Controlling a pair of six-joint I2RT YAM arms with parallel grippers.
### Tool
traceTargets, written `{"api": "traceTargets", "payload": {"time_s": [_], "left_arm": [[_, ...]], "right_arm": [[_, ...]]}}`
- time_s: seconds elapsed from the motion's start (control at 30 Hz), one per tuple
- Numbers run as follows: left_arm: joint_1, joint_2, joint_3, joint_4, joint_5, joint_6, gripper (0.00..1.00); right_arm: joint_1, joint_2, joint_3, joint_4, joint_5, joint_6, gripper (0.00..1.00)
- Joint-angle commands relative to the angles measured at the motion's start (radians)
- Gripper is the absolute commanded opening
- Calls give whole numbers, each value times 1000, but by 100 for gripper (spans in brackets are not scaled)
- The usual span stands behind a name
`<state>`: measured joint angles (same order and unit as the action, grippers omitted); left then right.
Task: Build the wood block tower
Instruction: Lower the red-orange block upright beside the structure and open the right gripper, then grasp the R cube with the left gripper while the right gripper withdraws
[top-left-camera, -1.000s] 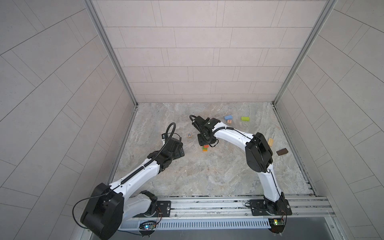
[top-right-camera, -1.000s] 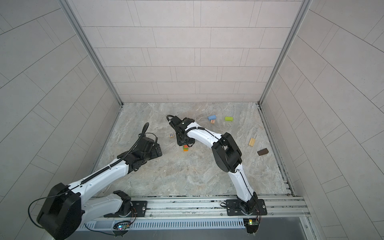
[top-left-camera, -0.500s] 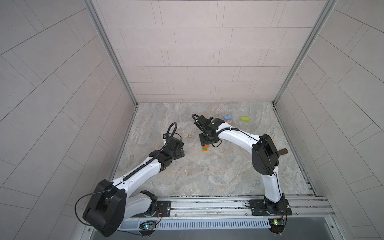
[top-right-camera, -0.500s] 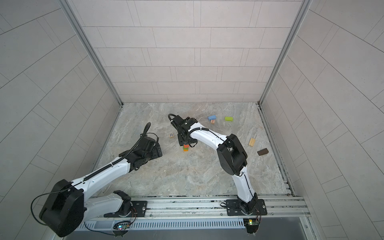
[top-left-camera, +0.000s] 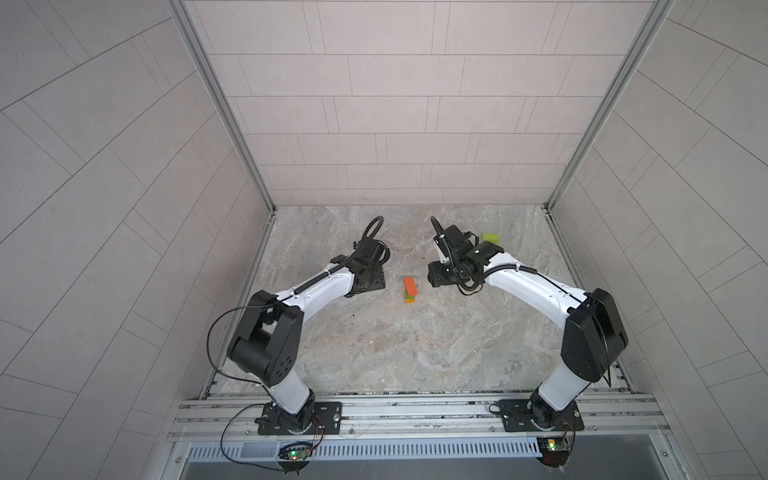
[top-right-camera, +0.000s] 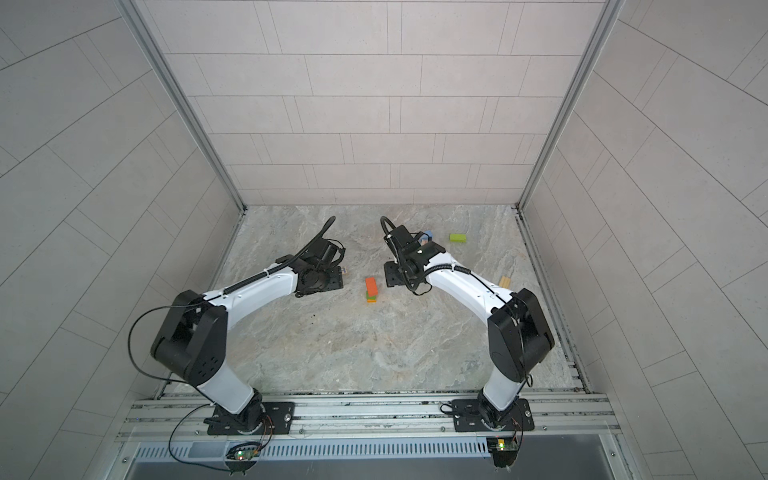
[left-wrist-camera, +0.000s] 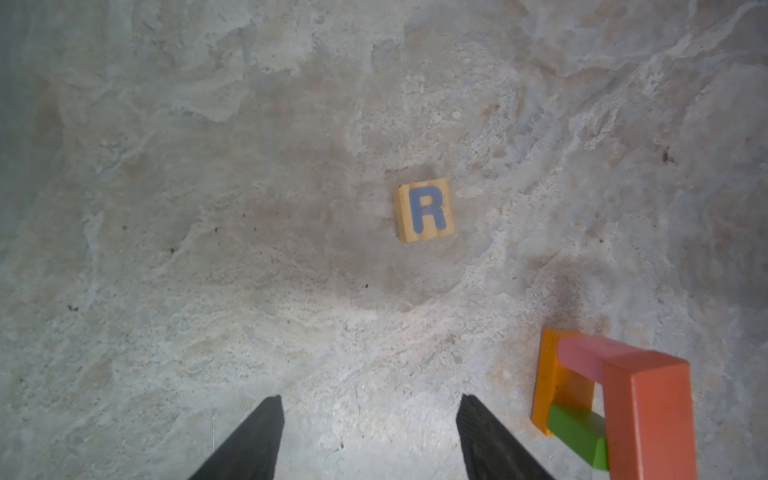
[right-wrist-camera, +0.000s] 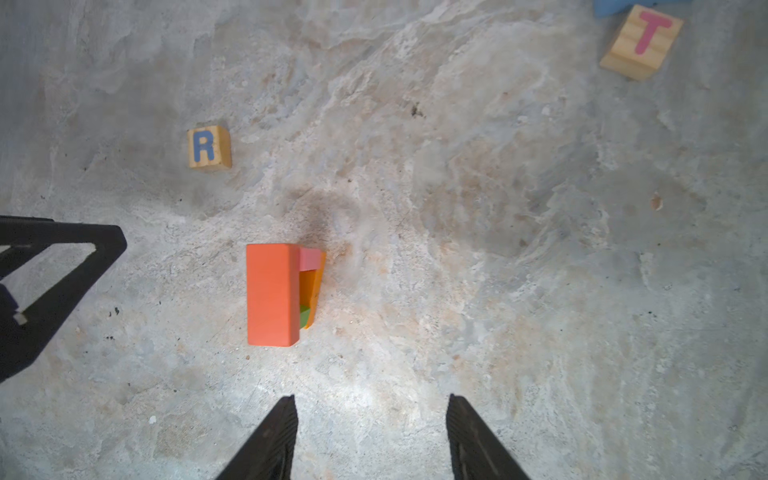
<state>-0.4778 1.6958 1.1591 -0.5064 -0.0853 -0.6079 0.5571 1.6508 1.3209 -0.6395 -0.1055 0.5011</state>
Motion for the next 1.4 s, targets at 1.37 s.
{"api": "traceTargets", "payload": {"time_s": [1.37], "left_arm": [[80, 478, 484, -172, 85, -5, 50]], "right_arm": [[-98, -127, -243, 333, -162, 59, 60]]}}
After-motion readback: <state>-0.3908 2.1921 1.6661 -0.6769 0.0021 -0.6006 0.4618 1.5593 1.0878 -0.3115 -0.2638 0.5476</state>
